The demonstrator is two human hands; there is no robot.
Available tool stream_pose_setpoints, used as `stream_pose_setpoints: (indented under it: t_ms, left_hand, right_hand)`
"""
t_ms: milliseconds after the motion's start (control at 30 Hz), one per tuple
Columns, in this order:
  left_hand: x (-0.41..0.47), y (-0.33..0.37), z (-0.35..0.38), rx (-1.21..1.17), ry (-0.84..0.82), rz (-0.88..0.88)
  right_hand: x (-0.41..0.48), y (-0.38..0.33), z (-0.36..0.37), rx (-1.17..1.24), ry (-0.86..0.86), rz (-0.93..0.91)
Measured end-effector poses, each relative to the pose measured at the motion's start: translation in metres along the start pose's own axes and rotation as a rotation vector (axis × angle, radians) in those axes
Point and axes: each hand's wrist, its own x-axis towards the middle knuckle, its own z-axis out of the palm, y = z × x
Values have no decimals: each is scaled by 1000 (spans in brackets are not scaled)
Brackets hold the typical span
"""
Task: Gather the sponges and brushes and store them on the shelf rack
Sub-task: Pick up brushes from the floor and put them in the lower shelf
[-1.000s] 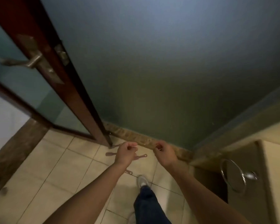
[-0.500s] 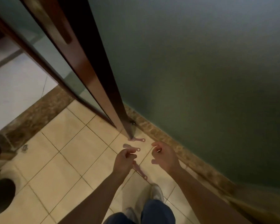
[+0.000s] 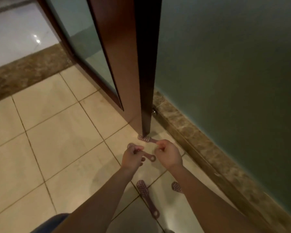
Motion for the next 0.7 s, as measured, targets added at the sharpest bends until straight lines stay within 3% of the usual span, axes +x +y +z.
stream_pose_setpoints:
  t_ms: [367, 700]
  left_hand:
    - [78, -57, 10, -136, 68, -51]
    - [93, -81, 21, -208, 79, -82]
  right_hand:
    - [93, 38, 70, -385, 79, -129]
    - [112, 61, 89, -632, 130, -150]
